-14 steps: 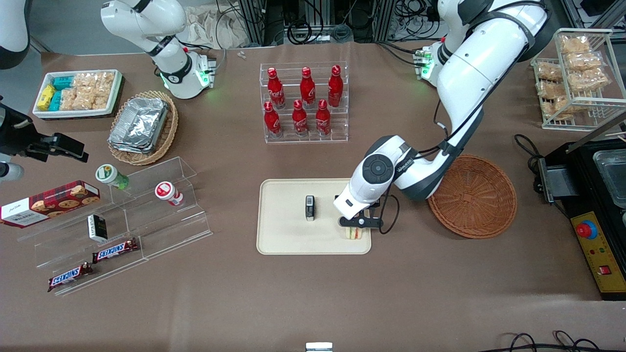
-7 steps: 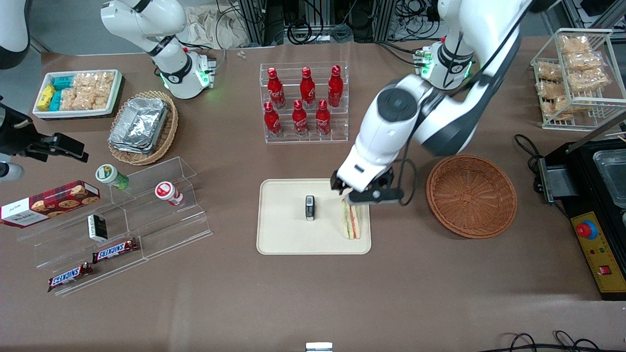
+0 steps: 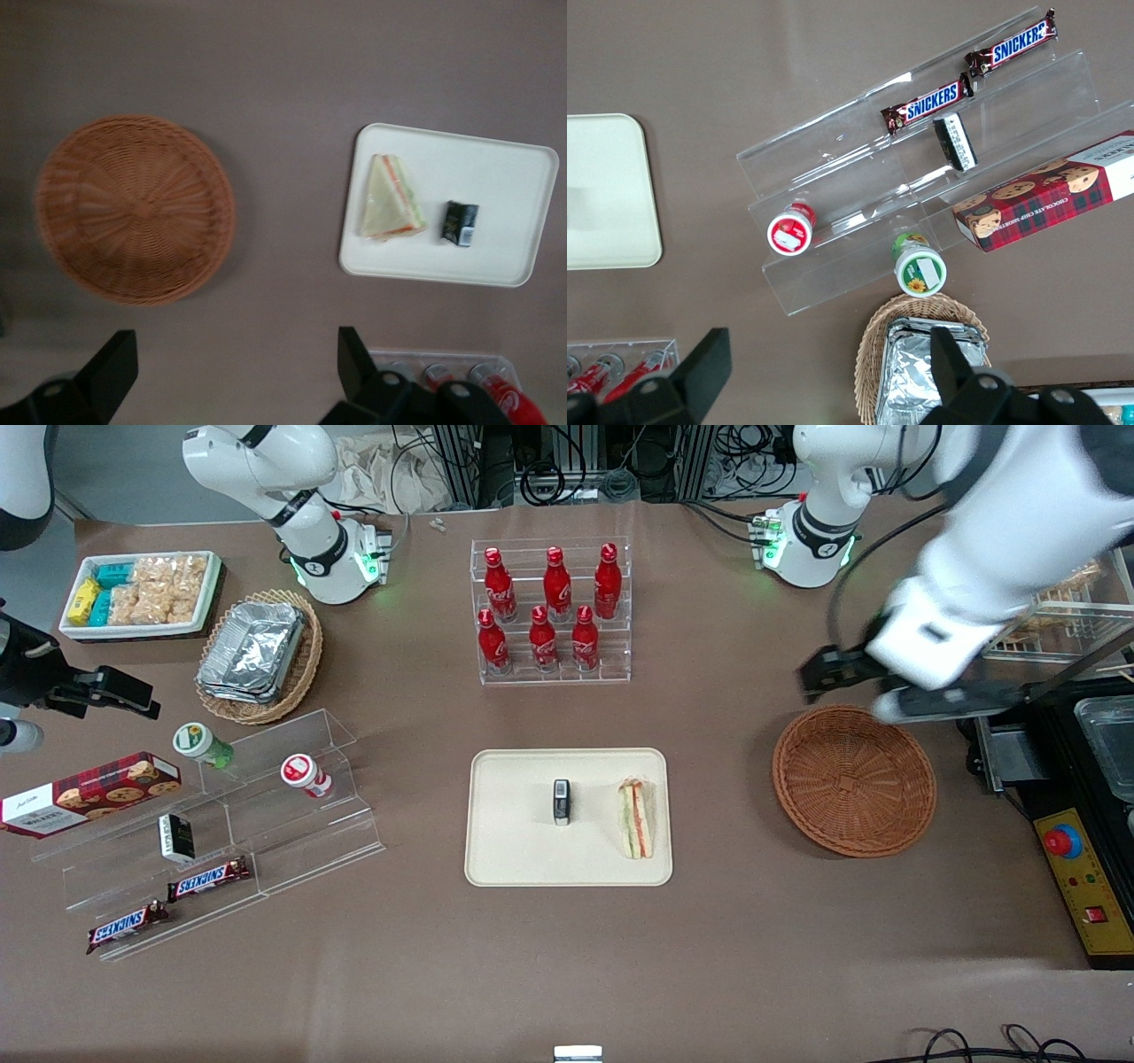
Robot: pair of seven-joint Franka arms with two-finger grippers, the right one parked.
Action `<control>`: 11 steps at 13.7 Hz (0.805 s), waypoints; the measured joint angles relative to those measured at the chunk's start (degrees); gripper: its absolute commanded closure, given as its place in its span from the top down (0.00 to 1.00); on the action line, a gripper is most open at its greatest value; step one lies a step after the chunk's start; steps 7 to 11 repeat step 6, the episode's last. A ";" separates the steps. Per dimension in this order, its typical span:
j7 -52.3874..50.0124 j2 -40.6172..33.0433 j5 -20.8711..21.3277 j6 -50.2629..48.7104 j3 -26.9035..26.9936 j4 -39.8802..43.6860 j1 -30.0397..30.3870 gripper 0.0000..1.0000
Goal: Place sandwich from basket to tray
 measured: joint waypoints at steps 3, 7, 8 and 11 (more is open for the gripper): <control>4.66 -3.80 -0.14 -3.60 6.14 -0.16 -0.01 1.00; 4.77 -3.57 -0.14 -3.51 6.10 0.10 -1.14 1.00; 4.77 -3.57 -0.14 -3.51 6.10 0.10 -1.14 1.00; 4.77 -3.57 -0.14 -3.51 6.10 0.10 -1.14 1.00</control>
